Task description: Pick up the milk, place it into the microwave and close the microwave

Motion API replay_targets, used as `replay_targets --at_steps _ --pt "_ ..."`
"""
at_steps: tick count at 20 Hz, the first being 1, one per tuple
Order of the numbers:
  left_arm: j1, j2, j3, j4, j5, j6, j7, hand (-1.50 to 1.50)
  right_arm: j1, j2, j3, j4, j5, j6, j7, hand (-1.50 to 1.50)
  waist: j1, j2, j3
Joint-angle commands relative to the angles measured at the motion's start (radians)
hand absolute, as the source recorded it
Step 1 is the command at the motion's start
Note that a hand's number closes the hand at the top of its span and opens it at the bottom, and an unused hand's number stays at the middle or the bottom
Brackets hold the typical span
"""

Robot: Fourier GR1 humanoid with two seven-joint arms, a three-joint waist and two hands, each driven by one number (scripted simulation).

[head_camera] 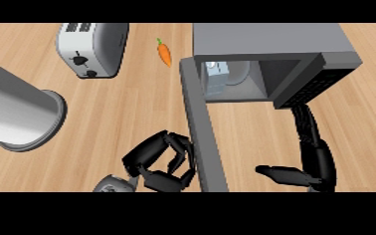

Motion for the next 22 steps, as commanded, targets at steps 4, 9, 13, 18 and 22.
replay_targets --at_steps 4,9,13,18,22 --pt "-0.076 -0.005 -0.301 0.146 0.010 0.196 -0.030 1.50 0.195 -0.051 -0.036 -0.251 -0.067 0.042 0.041 -1.50 0.000 0.003 0.000" --pt "-0.187 -0.005 -0.488 0.222 0.129 0.425 0.022 1.50 0.250 -0.069 -0.015 -0.490 -0.094 0.052 0.180 -1.50 -0.005 0.004 0.000" --pt "-0.263 -0.005 -0.636 0.294 0.259 0.644 -0.014 1.50 0.235 -0.104 -0.050 -0.524 -0.183 0.122 0.215 -1.50 -0.022 0.008 0.000" --pt "-0.352 -0.004 -0.676 0.259 0.430 0.835 -0.014 1.50 0.251 -0.154 -0.075 -0.558 -0.242 0.190 0.228 -1.50 -0.062 0.013 -0.001" --pt "-0.400 -0.004 -0.648 0.308 0.502 0.919 -0.071 1.50 0.263 -0.172 -0.044 -0.620 -0.275 0.241 0.251 -1.50 -0.102 0.019 -0.004"
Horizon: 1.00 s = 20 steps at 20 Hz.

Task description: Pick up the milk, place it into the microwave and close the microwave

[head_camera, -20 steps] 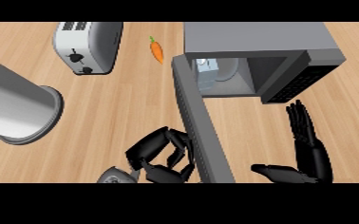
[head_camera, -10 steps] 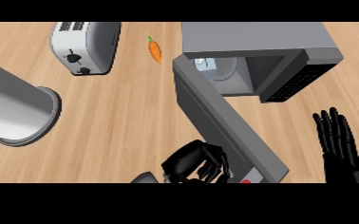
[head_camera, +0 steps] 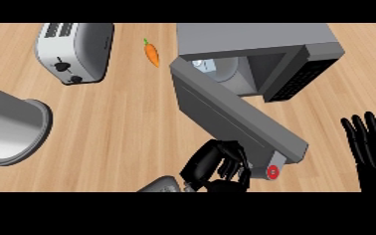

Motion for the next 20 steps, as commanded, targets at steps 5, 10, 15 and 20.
replay_targets --at_steps 5,10,15,20 --pt "-0.145 -0.018 -0.030 0.011 0.171 0.143 -0.079 1.50 -0.040 -0.087 0.019 -0.091 -0.087 0.124 0.063 -1.50 -0.059 0.012 -0.003" --pt "-0.262 -0.018 0.013 0.068 0.266 0.174 -0.065 1.50 -0.066 -0.119 0.013 -0.138 -0.132 0.141 0.112 -1.50 -0.092 0.021 -0.003" --pt "-0.341 -0.019 0.071 0.151 0.350 0.207 -0.061 1.50 -0.060 -0.119 0.024 -0.173 -0.173 0.155 0.129 -1.50 -0.137 0.031 -0.002" --pt "-0.383 -0.019 0.128 0.198 0.429 0.226 -0.108 1.50 -0.072 -0.132 0.010 -0.196 -0.232 0.164 0.154 -1.50 -0.167 0.045 -0.004"
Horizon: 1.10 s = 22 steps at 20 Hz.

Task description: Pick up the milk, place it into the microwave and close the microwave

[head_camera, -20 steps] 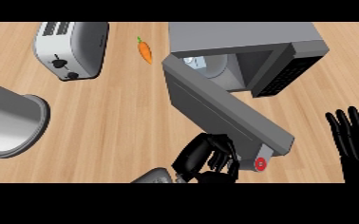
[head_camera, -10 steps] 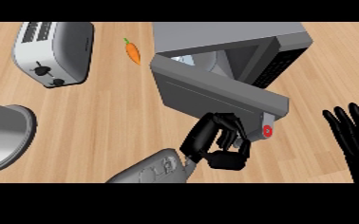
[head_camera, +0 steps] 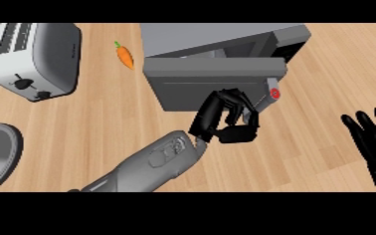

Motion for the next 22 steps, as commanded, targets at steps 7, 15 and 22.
replay_targets --at_steps 7,15,22 --pt "-0.121 0.000 0.138 0.078 0.169 0.004 -0.110 1.50 -0.039 -0.032 -0.015 -0.033 -0.082 0.013 0.052 -1.50 -0.043 0.025 -0.001" --pt "-0.146 0.000 0.158 0.142 0.240 -0.020 -0.182 1.50 -0.064 -0.063 -0.038 -0.067 -0.126 0.018 0.082 -1.50 -0.074 0.034 0.000" --pt "-0.157 0.000 0.155 0.174 0.284 -0.020 -0.220 1.50 -0.083 -0.082 -0.056 -0.085 -0.167 0.014 0.109 -1.50 -0.080 0.033 0.001"
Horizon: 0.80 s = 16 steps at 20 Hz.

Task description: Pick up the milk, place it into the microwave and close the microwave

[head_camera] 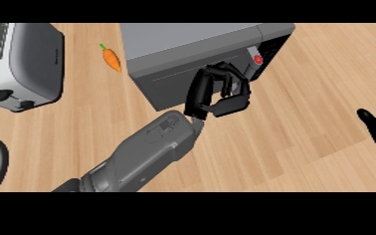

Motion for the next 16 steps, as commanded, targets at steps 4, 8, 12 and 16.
replay_targets --at_steps 4,8,12,16 --pt "-0.076 0.000 0.040 0.093 0.046 -0.022 -0.030 1.50 -0.014 -0.032 -0.026 -0.010 -0.035 0.001 0.031 -1.50 -0.016 0.013 0.001" --pt "-0.076 0.000 0.031 0.097 0.065 -0.023 -0.052 1.50 -0.032 -0.034 -0.039 -0.008 -0.061 -0.003 0.034 -1.50 -0.024 0.019 0.002" --pt "-0.078 0.000 0.032 0.111 0.078 -0.029 -0.083 1.50 -0.031 -0.043 -0.047 -0.006 -0.082 -0.007 0.050 -1.50 -0.019 0.019 0.002" --pt "-0.069 0.000 0.013 0.113 0.094 -0.028 -0.106 1.50 -0.048 -0.046 -0.055 -0.009 -0.104 -0.014 0.058 -1.50 -0.022 0.022 0.001"
